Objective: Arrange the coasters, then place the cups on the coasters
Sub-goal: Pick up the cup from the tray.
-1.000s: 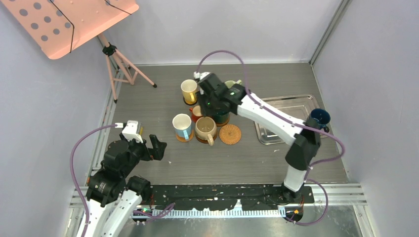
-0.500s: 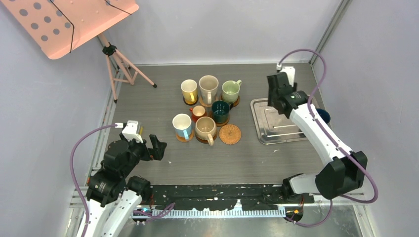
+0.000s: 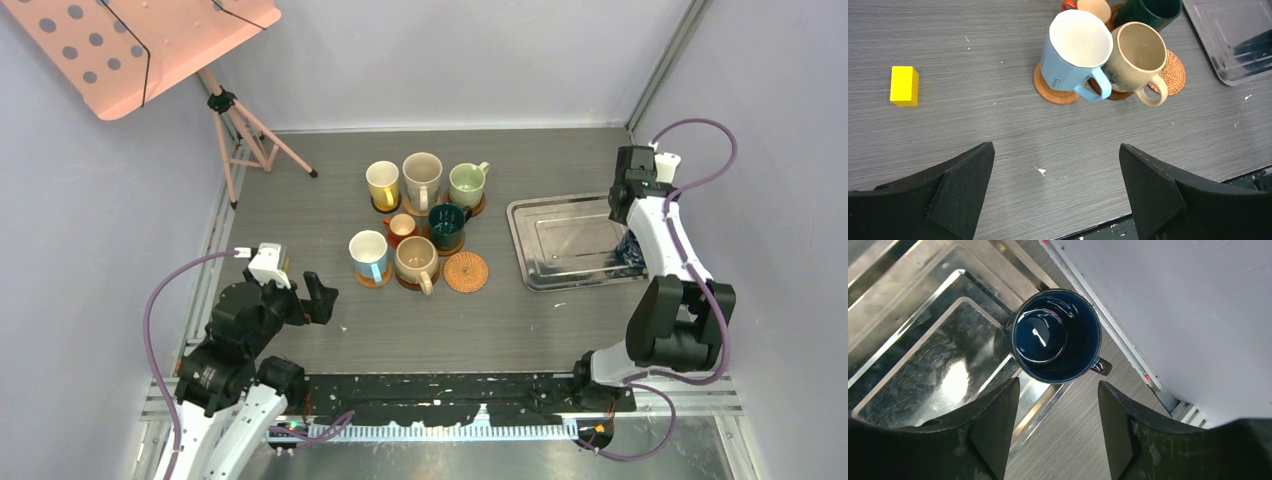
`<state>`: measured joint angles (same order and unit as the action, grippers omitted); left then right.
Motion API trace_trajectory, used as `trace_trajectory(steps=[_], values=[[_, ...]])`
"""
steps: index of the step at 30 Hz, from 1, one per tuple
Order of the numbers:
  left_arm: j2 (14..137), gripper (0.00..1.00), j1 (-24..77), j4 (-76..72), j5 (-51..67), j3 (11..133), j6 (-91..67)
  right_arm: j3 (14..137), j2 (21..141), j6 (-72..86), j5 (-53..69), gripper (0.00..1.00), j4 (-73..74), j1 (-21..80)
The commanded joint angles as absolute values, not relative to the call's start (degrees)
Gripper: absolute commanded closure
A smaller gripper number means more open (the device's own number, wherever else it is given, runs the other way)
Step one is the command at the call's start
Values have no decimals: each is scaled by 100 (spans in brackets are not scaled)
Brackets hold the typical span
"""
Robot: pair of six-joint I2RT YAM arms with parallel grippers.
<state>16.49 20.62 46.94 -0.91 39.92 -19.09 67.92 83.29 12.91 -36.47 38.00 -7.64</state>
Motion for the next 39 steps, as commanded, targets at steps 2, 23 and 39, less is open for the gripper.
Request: trace_trajectory(steps=[2, 23, 39], values=[[1816, 1, 2073, 4441, -35, 3982, -1870, 6660, 8583, 1561, -3113, 35, 3435, -1087], [2094, 1, 2074, 4447, 68, 3982, -1881, 6561, 9302, 1354, -2572, 70, 2863, -1328], [2022, 1, 2074, 4482, 47, 3999, -1872, 7167, 8766, 1040, -2702, 95, 3242, -1111]])
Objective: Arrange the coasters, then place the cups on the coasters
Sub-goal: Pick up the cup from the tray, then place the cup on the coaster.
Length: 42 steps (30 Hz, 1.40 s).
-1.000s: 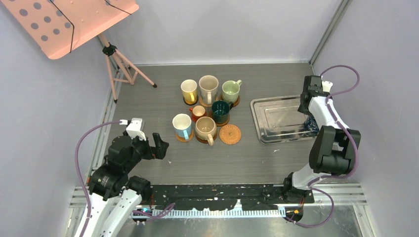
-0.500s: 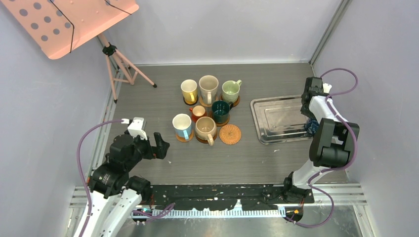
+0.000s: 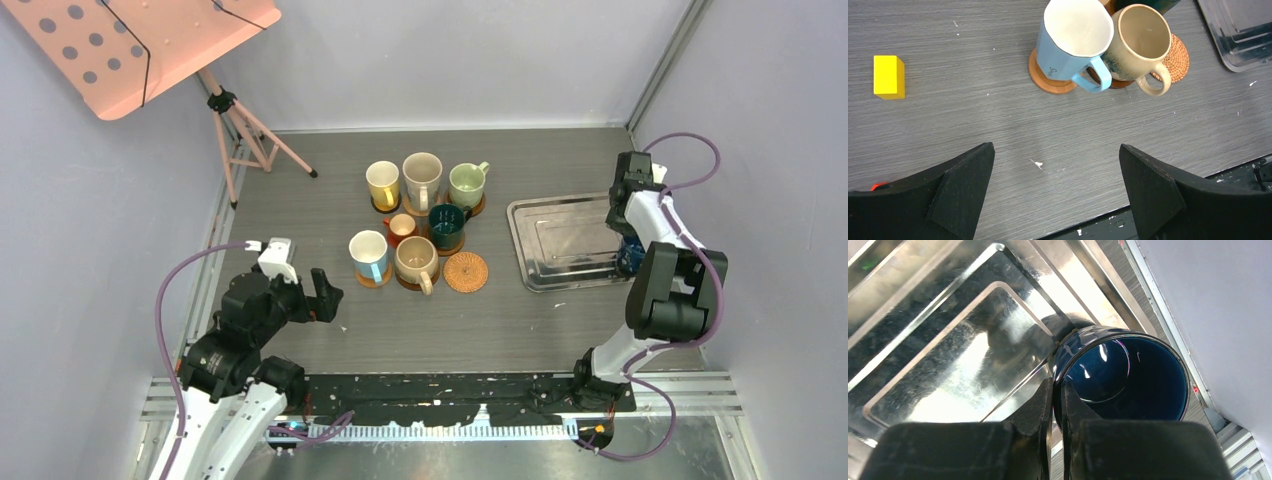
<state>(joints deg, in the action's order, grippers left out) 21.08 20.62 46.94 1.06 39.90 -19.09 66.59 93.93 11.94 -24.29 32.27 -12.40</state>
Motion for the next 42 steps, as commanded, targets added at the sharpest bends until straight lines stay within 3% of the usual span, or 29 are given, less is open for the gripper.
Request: trace_trajectory(steps=[1, 9, 23, 34, 42], values=[[2014, 1, 2074, 4482, 52, 3994, -1872, 7196, 8725, 1038, -2706, 95, 3305, -1029], [1969, 1, 2074, 4458, 109, 3982, -1872, 7452, 8385, 1075, -2706, 95, 3642, -198], [1916, 1, 2074, 4453, 118, 3981, -1872, 7222, 7987, 1689, -2352, 95, 4054, 2558], [1899, 1, 2074, 4448, 149, 3982, -1872, 6528, 7855, 1927, -2306, 95, 3396, 4543], [1855, 1, 2074, 4465, 106, 3975, -1872, 6133, 7840, 1870, -2023, 95, 2489, 5062]])
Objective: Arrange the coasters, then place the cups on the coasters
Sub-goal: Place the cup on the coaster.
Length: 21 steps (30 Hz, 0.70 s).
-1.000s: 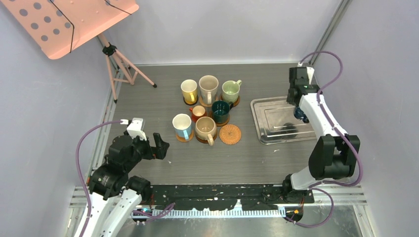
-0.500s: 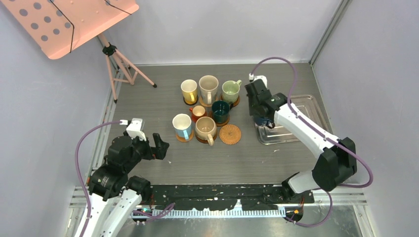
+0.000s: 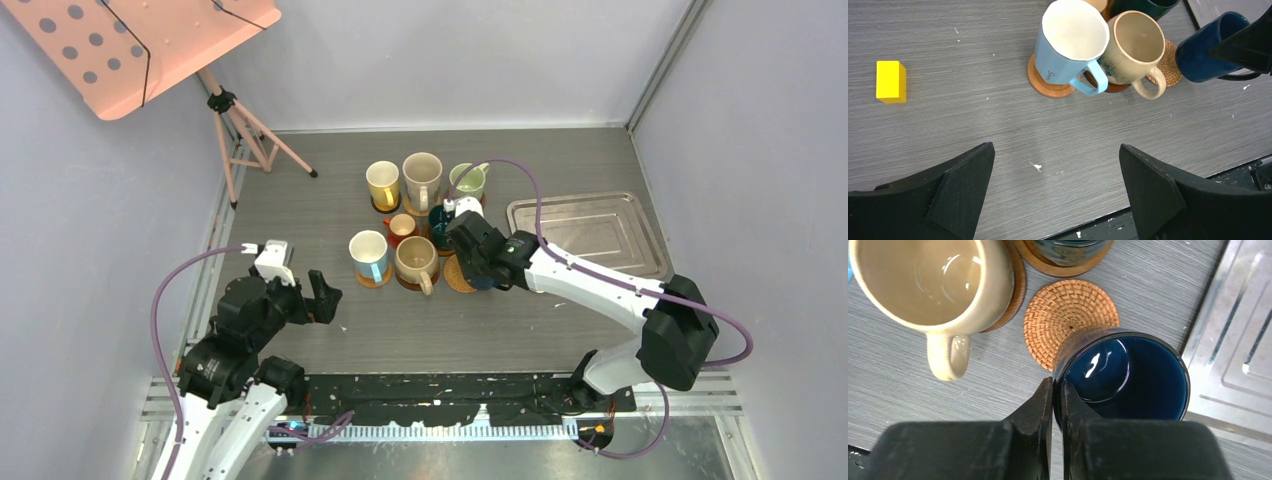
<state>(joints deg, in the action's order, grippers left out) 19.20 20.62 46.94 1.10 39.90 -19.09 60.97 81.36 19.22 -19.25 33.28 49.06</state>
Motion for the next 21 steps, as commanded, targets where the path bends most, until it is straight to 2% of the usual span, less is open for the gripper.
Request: trace_trajectory(steps=[1, 21], values=[[1855, 1, 2074, 4465, 109, 3981, -1872, 6106, 7853, 1844, -2040, 95, 2444, 5093], [1854, 1, 2074, 4465, 110, 3981, -1872, 6082, 8274, 1326, -2001, 95, 2169, 5247]])
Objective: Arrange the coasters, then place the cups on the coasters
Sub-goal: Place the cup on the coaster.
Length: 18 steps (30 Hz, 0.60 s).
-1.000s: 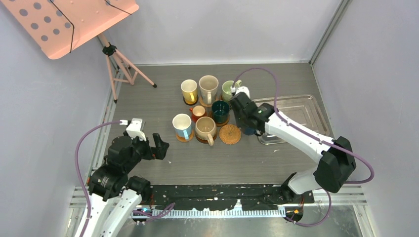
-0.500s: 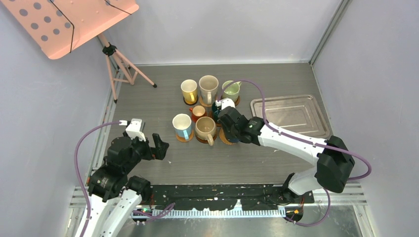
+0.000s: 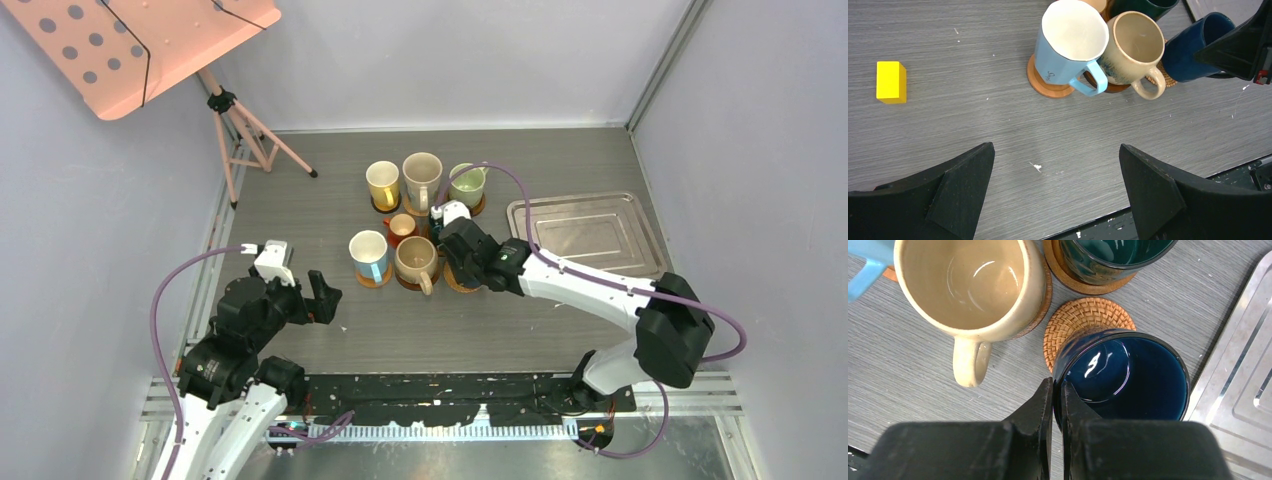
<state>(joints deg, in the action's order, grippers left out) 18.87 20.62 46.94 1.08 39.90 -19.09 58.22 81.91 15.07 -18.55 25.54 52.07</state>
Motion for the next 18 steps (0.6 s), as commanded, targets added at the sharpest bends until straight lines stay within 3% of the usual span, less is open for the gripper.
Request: trace_trajectory(steps=[1, 18], values=[[1854, 1, 2074, 4469, 101, 3981, -1872, 6141, 8348, 1318, -1968, 95, 2188, 5247], [1854, 1, 2074, 4472, 77, 3981, -1872, 6553, 8799, 1094, -2179, 95, 2438, 5265]])
